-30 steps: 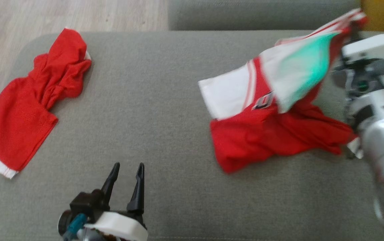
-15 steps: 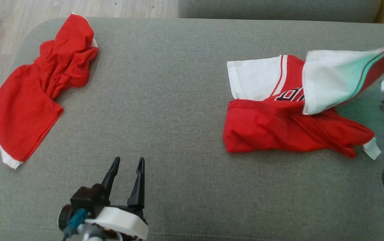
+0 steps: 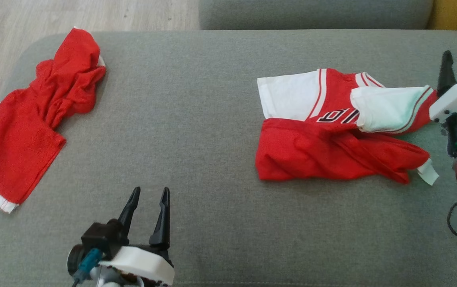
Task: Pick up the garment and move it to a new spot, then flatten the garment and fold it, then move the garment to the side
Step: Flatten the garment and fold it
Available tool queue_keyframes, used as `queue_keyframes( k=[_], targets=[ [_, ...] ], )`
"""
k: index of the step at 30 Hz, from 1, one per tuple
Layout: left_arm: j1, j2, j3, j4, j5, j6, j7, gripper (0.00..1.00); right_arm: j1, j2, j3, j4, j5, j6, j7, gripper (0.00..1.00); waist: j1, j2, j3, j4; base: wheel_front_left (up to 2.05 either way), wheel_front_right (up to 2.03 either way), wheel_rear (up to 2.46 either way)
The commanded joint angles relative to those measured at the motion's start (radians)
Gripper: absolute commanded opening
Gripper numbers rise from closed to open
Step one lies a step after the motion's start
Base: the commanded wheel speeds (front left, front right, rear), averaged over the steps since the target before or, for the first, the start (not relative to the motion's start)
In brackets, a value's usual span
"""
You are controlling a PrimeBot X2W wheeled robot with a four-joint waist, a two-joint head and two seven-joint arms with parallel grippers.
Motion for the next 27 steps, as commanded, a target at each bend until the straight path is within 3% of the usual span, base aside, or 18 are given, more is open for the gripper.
queue_keyframes(
  k=[1,11,19,27],
  targets=[
    [-0.024,0.001,0.034,-0.029,0.006,0.007,-0.008,1.00,-0.035,0.009,0.028,-0.032,-0.045,-0.001,-0.022,1.00,0.0000,0.0000,-0.008,-0.009,0.00,0.00,0.00],
    [0.003,0.001,0.045,-0.041,-0.003,0.017,-0.008,1.00,0.044,0.039,0.075,-0.131,-0.235,-0.001,-0.059,1.00,0.0000,0.0000,-0.035,-0.047,0.00,0.00,0.00],
    [0.021,0.001,0.055,-0.049,-0.005,0.022,-0.008,1.00,0.251,0.081,0.061,-0.420,-0.315,-0.001,-0.060,1.00,0.0000,0.0000,-0.052,-0.074,0.00,0.00,0.00],
    [0.033,0.001,0.072,-0.056,-0.004,0.023,-0.008,1.00,0.476,0.139,0.046,-0.728,-0.322,-0.001,-0.060,1.00,0.0000,0.0000,-0.055,-0.092,0.00,0.00,0.00]
  ],
)
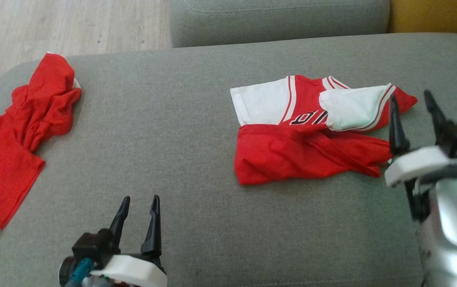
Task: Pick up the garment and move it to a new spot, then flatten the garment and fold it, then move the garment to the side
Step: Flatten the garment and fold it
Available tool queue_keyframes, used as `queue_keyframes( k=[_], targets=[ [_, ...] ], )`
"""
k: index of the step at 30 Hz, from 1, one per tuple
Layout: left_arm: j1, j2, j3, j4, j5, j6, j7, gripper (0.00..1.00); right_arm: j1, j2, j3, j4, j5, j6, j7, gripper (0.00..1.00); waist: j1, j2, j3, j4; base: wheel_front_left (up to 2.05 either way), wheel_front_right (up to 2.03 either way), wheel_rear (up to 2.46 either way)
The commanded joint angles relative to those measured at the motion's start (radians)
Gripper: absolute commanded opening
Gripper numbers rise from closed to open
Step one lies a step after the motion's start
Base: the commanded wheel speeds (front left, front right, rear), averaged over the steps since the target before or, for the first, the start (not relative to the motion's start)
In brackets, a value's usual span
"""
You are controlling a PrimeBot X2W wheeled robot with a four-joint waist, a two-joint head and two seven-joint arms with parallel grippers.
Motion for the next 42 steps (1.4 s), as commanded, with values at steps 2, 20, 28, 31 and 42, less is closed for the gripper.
queue_keyframes(
  k=[2,20,28,31,42],
  targets=[
    [-0.013,0.001,0.041,-0.038,-0.004,0.006,-0.008,1.00,0.040,0.019,0.014,-0.089,-0.001,-0.001,-0.011,1.00,0.0000,0.0000,-0.001,-0.005,0.00,0.00,0.00],
    [0.004,0.001,0.061,-0.042,0.006,-0.002,-0.008,1.00,0.450,0.098,-0.060,-0.411,-0.026,-0.001,-0.011,1.00,0.0000,0.0000,-0.006,-0.031,0.00,0.00,0.00],
    [0.007,0.001,0.061,-0.041,0.005,-0.002,-0.008,1.00,0.496,0.099,-0.037,-0.427,0.018,-0.001,-0.011,1.00,0.0000,0.0000,-0.006,-0.044,0.00,0.00,0.00],
    [0.006,0.001,0.060,-0.040,0.005,0.000,-0.008,1.00,0.495,0.099,-0.031,-0.426,0.021,-0.001,-0.011,1.00,0.0000,0.0000,-0.007,-0.049,0.00,0.00,0.00],
    [-0.172,0.001,-0.083,-0.042,-0.008,-0.028,-0.008,1.00,0.458,0.099,0.010,-0.434,0.045,-0.001,-0.011,1.00,0.0000,0.0000,0.037,-0.098,0.00,0.00,0.00]
  ],
)
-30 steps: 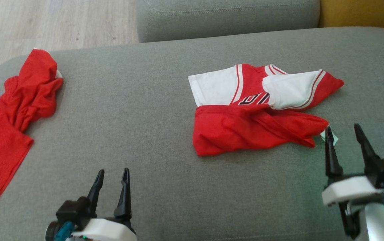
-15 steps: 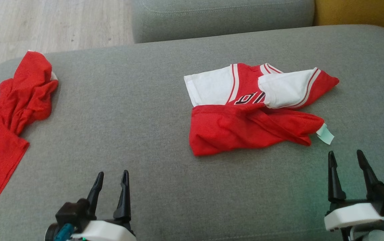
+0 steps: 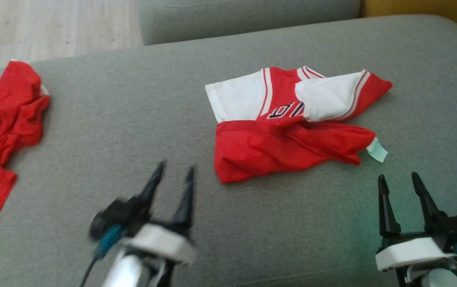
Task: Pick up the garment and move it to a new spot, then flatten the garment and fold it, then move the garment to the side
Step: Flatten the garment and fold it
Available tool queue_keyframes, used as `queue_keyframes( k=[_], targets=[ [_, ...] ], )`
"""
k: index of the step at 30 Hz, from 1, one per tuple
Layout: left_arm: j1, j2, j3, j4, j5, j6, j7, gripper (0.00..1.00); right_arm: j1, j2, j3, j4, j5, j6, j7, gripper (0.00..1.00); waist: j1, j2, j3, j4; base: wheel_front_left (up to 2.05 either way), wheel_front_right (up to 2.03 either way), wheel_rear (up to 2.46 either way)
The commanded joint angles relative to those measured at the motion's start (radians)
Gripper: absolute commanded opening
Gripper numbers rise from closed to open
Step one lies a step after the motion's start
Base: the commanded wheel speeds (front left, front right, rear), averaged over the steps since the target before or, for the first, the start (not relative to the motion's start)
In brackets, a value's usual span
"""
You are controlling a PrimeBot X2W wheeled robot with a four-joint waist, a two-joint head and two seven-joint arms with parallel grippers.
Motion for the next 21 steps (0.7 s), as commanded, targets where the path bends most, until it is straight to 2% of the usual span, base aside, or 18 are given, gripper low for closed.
queue_keyframes(
  k=[1,6,9,14,19,21],
  targets=[
    [-0.092,-0.001,-0.009,-0.016,-0.010,-0.011,-0.008,1.00,-0.044,-0.006,0.030,-0.039,0.010,-0.001,-0.011,1.00,0.0000,0.0000,0.019,-0.020,0.00,0.00,0.00],
    [-0.285,-0.001,-0.179,0.110,-0.043,-0.027,0.015,1.00,-0.073,-0.006,0.060,-0.041,0.033,-0.001,-0.011,1.00,0.0000,0.0000,0.059,-0.069,0.00,0.00,0.00],
    [-0.387,-0.001,-0.266,0.178,-0.098,-0.017,0.056,1.00,-0.086,-0.006,0.075,-0.041,0.048,-0.001,-0.011,1.00,0.0000,0.0000,0.074,-0.099,0.00,0.00,0.00],
    [-0.511,-0.001,-0.359,0.292,-0.145,0.049,0.111,1.00,-0.097,-0.006,0.105,-0.031,0.070,-0.001,-0.011,1.00,0.0000,0.0000,0.084,-0.140,0.00,0.00,0.00],
    [-0.581,-0.001,-0.379,0.394,-0.195,0.125,0.126,1.00,-0.099,-0.006,0.109,-0.027,0.089,-0.001,-0.011,1.00,0.0000,0.0000,0.087,-0.162,0.00,0.00,0.00],
    [-0.600,-0.001,-0.388,0.428,-0.217,0.136,0.126,1.00,-0.100,-0.006,0.105,-0.027,0.095,-0.001,-0.011,1.00,0.0000,0.0000,0.089,-0.166,0.00,0.00,0.00]
  ],
)
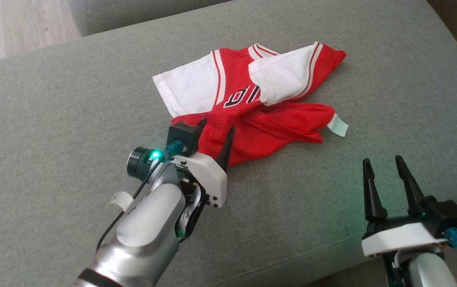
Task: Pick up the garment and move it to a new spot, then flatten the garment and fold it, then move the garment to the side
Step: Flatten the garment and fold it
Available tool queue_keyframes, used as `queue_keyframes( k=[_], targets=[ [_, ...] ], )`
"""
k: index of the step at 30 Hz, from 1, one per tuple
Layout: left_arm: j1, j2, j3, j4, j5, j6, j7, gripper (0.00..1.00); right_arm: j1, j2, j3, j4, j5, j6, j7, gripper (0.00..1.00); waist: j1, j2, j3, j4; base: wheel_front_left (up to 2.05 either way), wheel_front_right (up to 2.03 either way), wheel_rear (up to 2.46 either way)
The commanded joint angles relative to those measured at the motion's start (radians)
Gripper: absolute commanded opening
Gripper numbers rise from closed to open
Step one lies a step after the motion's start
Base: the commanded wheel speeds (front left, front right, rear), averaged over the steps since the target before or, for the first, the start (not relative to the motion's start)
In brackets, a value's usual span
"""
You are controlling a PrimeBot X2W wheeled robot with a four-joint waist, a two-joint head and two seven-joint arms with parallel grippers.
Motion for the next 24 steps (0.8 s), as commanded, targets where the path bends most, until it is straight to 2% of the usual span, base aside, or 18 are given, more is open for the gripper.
queue_keyframes(
  k=[1,9,10,12,13,14,15,16,17,24],
  targets=[
    [-0.060,0.005,0.017,-0.011,-0.013,0.006,-0.006,1.00,-0.038,-0.006,0.022,-0.025,0.007,-0.001,-0.011,1.00,0.0000,0.0000,0.003,-0.003,0.00,0.00,0.00],
    [-0.118,0.005,-0.042,0.065,-0.093,0.022,-0.018,1.00,-0.045,-0.006,0.035,-0.017,0.018,-0.001,-0.011,1.00,0.0000,0.0000,0.010,-0.016,0.00,0.00,0.00],
    [-0.123,0.005,-0.052,0.071,-0.102,0.024,-0.018,0.90,-0.046,-0.006,0.037,-0.015,0.019,-0.001,-0.011,1.00,0.0000,0.0000,0.010,-0.018,0.00,0.00,0.00],
    [-0.131,0.005,-0.071,0.084,-0.120,0.027,-0.018,0.44,-0.046,-0.006,0.041,-0.013,0.022,-0.001,-0.011,1.00,0.0000,0.0000,0.010,-0.021,0.00,0.00,0.00],
    [-0.136,0.005,-0.080,0.089,-0.126,0.028,-0.021,0.26,-0.046,-0.006,0.043,-0.011,0.023,-0.001,-0.011,1.00,0.0000,0.0000,0.010,-0.022,0.00,0.00,0.00],
    [-0.141,0.005,-0.090,0.095,-0.130,0.029,-0.029,0.17,-0.046,-0.006,0.044,-0.010,0.025,-0.001,-0.011,1.00,0.0000,0.0000,0.010,-0.024,0.00,0.00,0.00],
    [-0.145,0.005,-0.097,0.101,-0.135,0.031,-0.037,0.14,-0.045,-0.006,0.045,-0.009,0.027,-0.001,-0.011,1.00,0.0000,0.0000,0.010,-0.026,0.00,0.00,0.00],
    [-0.148,0.005,-0.103,0.107,-0.141,0.033,-0.043,0.03,-0.045,-0.006,0.046,-0.008,0.028,-0.001,-0.011,1.00,0.0000,0.0000,0.010,-0.027,0.00,0.00,0.00],
    [-0.151,0.005,-0.107,0.112,-0.147,0.032,-0.052,0.00,-0.045,-0.006,0.046,-0.007,0.029,-0.001,-0.011,1.00,0.0000,0.0000,0.008,-0.028,0.00,0.00,0.00],
    [-0.140,0.009,-0.075,0.084,-0.191,0.032,-0.114,0.00,-0.025,-0.006,0.033,-0.001,0.031,-0.001,-0.011,1.00,0.0000,0.0000,-0.017,-0.016,0.00,0.00,0.00]
  ],
)
